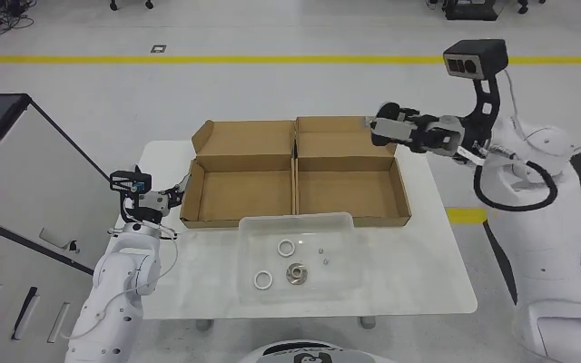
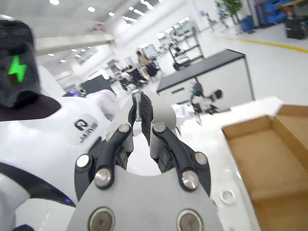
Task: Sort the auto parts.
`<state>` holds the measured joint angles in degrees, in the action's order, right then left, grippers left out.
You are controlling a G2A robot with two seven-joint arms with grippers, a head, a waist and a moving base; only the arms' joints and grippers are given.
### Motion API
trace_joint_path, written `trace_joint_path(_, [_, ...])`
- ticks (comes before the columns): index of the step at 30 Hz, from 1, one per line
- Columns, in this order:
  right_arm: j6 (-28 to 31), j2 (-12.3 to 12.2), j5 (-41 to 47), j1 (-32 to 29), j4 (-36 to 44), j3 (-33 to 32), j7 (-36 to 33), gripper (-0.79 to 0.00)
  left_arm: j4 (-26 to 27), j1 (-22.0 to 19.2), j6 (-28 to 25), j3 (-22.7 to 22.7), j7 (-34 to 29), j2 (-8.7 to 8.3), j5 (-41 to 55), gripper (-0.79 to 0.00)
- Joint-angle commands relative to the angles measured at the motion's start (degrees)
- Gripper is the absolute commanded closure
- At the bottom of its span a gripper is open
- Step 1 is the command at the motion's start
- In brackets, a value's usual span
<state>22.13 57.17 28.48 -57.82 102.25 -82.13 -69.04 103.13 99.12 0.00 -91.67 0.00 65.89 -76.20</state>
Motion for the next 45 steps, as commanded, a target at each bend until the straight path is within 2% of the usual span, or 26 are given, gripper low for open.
trace_joint_path(1, [-2.46,-0.58,-9.2,1.3,0.78,-1.04,-2.29,0.0,0.0,0.0,0.0,0.0,0.0,0.0,0.0,-0.785])
trace_joint_path(5, [-4.4,-1.13,-18.13,4.12,1.47,-0.13,-5.05,0.0,0.0,0.0,0.0,0.0,0.0,0.0,0.0,-0.785])
trace_joint_path(10, [-4.78,-1.3,-29.56,9.23,0.88,4.68,-7.62,0.0,0.0,0.0,0.0,0.0,0.0,0.0,0.0,-0.785])
trace_joint_path(16, [-2.61,-0.81,-41.31,16.79,-3.49,12.18,-8.31,0.0,0.0,0.0,0.0,0.0,0.0,0.0,0.0,-0.785])
trace_joint_path(24, [0.63,0.62,-52.82,24.86,-11.34,22.81,-8.5,0.0,0.0,0.0,0.0,0.0,0.0,0.0,0.0,-0.785])
trace_joint_path(36, [2.63,3.62,-63.58,30.87,-23.24,36.47,-7.98,0.0,0.0,0.0,0.0,0.0,0.0,0.0,0.0,-0.785])
trace_joint_path(45, [3.56,6.03,-68.47,33.23,-32.36,43.44,-7.13,0.0,0.0,0.0,0.0,0.0,0.0,0.0,0.0,-0.785])
